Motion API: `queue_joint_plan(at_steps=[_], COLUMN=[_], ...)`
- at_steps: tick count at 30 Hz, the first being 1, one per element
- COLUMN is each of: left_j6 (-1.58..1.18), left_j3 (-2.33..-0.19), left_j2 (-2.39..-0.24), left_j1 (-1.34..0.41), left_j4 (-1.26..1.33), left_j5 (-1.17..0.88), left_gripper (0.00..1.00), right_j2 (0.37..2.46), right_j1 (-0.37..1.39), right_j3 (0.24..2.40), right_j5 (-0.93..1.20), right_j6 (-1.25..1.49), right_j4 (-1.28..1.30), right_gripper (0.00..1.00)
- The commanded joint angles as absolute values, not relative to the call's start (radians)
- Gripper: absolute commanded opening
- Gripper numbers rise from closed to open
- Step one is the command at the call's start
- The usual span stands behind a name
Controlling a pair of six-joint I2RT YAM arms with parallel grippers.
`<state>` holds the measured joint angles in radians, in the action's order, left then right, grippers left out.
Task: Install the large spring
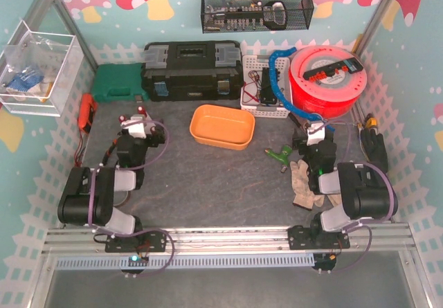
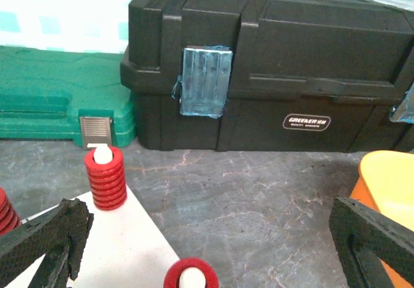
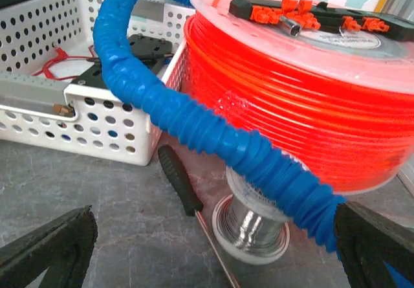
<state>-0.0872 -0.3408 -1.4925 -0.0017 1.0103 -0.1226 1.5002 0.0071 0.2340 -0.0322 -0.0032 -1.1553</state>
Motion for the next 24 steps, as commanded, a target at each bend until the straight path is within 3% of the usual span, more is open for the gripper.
queue_joint_plan(at_steps=[1,3,24], left_j6=[-0.070,-0.065,-0.049], left_j3=[-0.267,-0.228,-0.228], left_j2=[-1.500,-1.530,-1.522], left_j1=[-0.015,-0.019,-0.039], left_j4=[1.178,1.281,1.269], left_j5=[-0.077,-0.074,-0.052], left_gripper=[0.99,0.99,0.99], right_j2=[1.524,1.517,1.510], right_j1=[0.000,-0.001,0.000], right_j3=[0.211,0.212,0.199], right_j5=[-0.029,-0.046,-0.120], right_j6=[-0.003,0.005,0.031], right_j4=[-1.305,-1.300,-1.307], right_gripper=[0.99,0.99,0.99])
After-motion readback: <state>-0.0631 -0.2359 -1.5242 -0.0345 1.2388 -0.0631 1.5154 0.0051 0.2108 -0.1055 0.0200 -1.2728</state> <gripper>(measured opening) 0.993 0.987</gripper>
